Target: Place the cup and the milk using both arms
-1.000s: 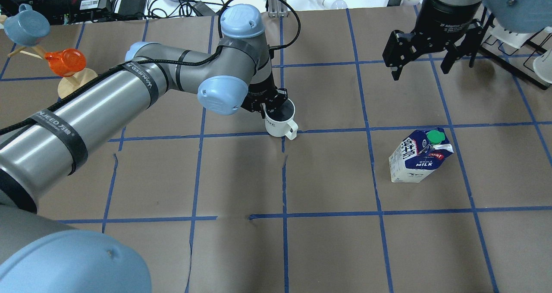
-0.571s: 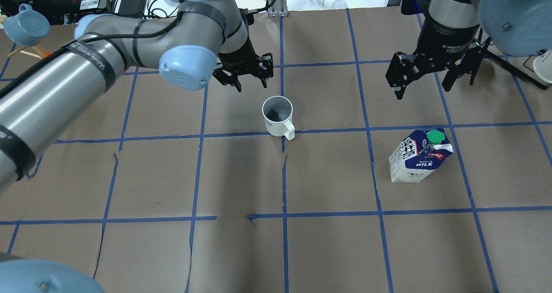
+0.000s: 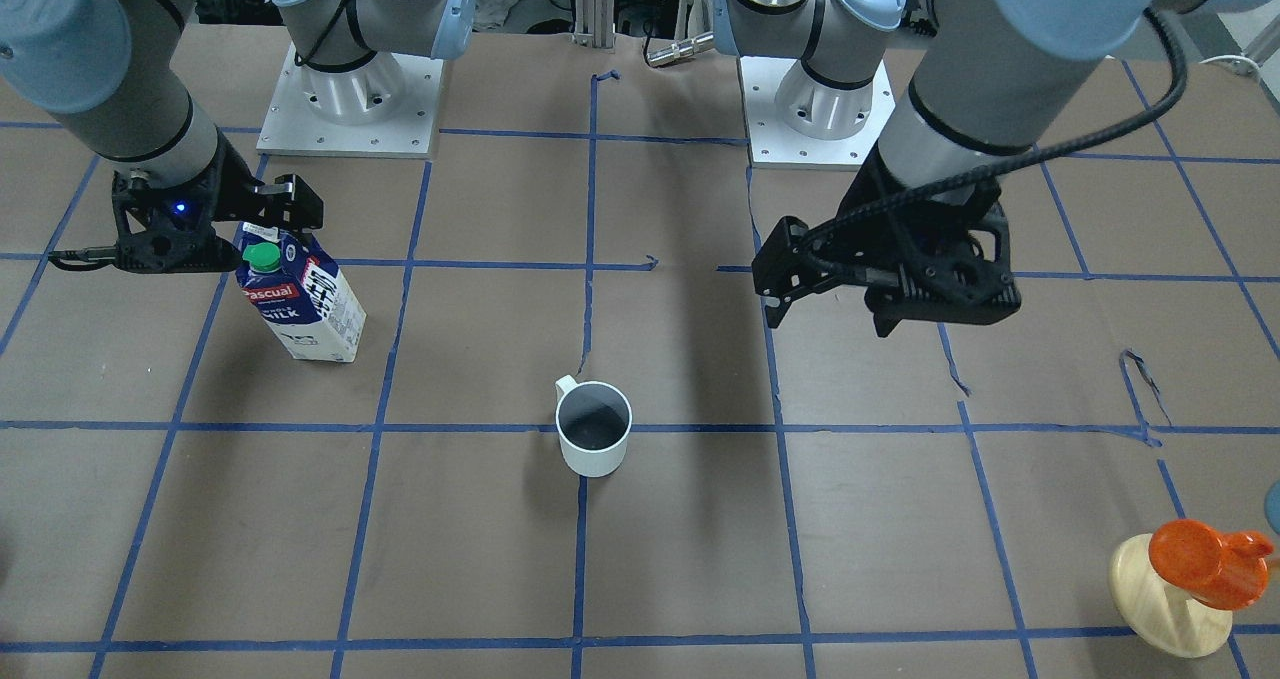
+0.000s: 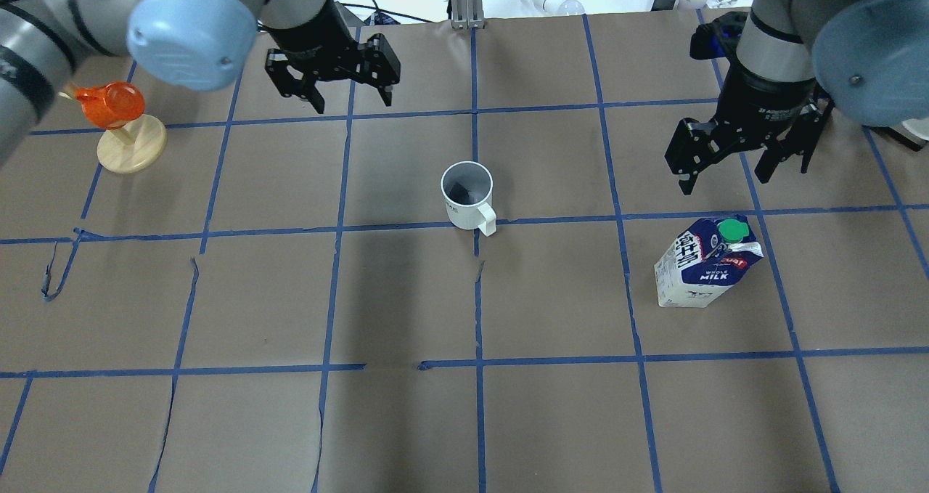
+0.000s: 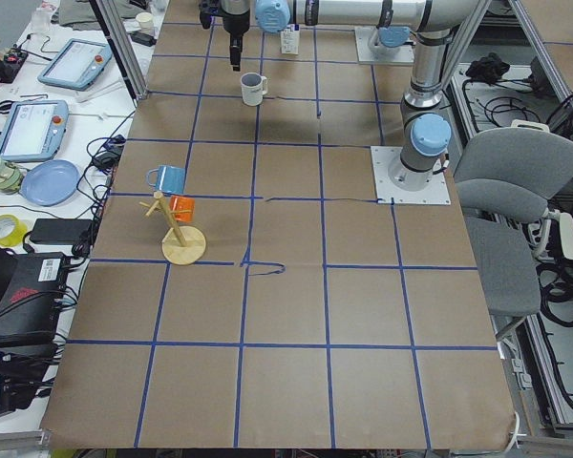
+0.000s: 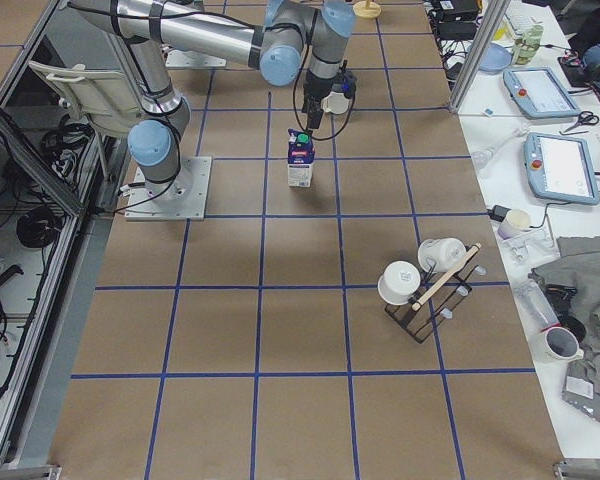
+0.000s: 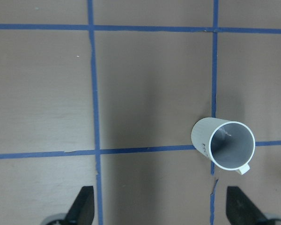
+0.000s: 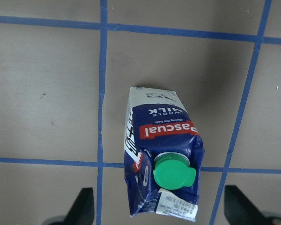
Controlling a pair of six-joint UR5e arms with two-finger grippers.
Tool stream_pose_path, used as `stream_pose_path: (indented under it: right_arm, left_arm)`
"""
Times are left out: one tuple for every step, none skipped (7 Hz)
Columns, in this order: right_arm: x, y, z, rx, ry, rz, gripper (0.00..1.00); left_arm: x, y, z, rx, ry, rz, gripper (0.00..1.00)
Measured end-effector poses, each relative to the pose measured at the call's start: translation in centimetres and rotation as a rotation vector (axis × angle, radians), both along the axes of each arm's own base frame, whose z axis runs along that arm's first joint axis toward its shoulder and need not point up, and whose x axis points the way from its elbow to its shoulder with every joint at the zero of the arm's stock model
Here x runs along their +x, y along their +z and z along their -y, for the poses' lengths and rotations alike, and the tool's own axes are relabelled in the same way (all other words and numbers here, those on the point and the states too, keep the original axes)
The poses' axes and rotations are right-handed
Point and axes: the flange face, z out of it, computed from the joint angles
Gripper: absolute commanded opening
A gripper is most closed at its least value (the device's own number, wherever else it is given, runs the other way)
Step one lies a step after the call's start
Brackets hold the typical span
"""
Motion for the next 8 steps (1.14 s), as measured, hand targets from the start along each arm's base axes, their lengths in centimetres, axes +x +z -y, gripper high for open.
stream_pose_path:
  right_arm:
    - [-0.7,-2.0,-1.1,-0.007,-0.011,-0.003,0.84]
    - [-1.0,-3.7,-1.8,-0.017,-0.02,-0.006,0.68]
    - [-1.1,-4.7,-2.1,-0.026,-0.037,-0.008,0.53]
    - [-1.0,-5.0,-2.3,-0.031,-0.058,-0.008,0.46]
    - [-1.0,-4.9,-2.2,-0.037,-0.07,-0.007,0.34]
    - [-1.0,-4.6,-2.1,-0.044,-0.074,-0.008,0.3]
    - [-1.0,-4.2,-2.0,-0.051,-0.075,-0.008,0.3]
    - [-1.0,-3.6,-1.6,-0.065,-0.075,-0.008,0.3]
  left_arm:
    - [0.6,1.0,-0.7,-0.015,0.003,0.001,1.0]
    - [0.9,1.4,-1.2,-0.015,0.0,0.003,1.0]
    - [1.3,1.5,-1.9,-0.001,-0.011,0.024,1.0]
    - [1.7,1.5,-2.6,0.018,-0.019,0.056,1.0]
    - [1.9,1.4,-3.0,0.029,-0.023,0.072,1.0]
    - [1.9,1.3,-3.2,0.034,-0.024,0.078,1.0]
    - [1.9,1.2,-3.3,0.036,-0.025,0.079,1.0]
    - [1.9,1.2,-3.3,0.036,-0.026,0.079,1.0]
